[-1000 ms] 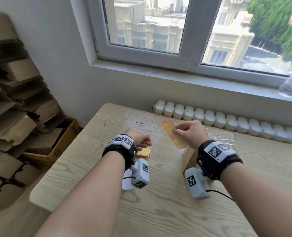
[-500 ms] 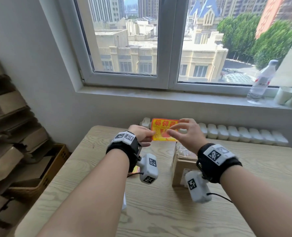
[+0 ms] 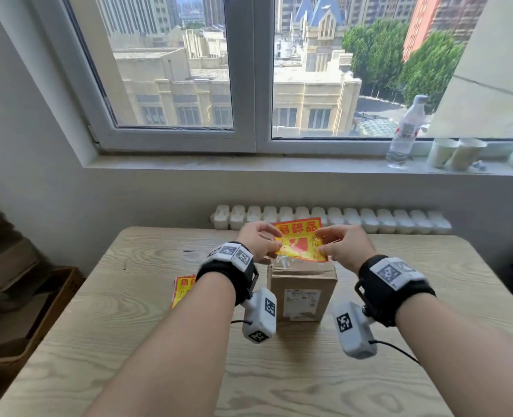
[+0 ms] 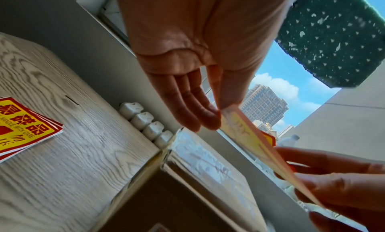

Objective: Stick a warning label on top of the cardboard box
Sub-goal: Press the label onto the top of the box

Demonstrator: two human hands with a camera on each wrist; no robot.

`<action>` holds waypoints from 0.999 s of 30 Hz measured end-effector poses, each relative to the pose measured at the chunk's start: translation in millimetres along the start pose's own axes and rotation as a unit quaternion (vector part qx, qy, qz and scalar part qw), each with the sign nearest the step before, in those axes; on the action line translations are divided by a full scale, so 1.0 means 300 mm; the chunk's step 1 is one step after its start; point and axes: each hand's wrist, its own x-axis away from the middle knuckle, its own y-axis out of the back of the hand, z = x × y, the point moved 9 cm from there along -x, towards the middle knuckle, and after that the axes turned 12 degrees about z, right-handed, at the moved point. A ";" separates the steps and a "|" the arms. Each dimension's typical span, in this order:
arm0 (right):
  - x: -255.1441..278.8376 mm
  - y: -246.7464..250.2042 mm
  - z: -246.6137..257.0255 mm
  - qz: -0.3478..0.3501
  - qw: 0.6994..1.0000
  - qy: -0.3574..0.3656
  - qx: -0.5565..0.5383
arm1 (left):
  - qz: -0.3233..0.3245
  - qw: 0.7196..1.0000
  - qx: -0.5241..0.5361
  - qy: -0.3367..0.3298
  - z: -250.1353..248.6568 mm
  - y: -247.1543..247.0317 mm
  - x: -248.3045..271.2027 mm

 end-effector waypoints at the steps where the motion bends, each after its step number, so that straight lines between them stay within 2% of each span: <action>1: 0.002 0.008 -0.016 -0.004 1.000 -0.003 0.009 | 0.004 1.000 -0.011 0.000 0.007 -0.013 -0.006; 8: 0.003 -0.005 -0.076 -0.015 0.999 0.000 0.050 | -0.043 0.999 -0.032 0.012 0.067 -0.034 -0.044; 15: 0.007 -0.019 -0.087 -0.008 0.996 -0.009 0.092 | -0.063 0.994 -0.080 0.037 0.100 -0.046 -0.064; 30: -0.006 -0.043 -0.091 0.009 0.992 -0.023 0.120 | -0.067 0.991 -0.105 0.049 0.120 -0.042 -0.087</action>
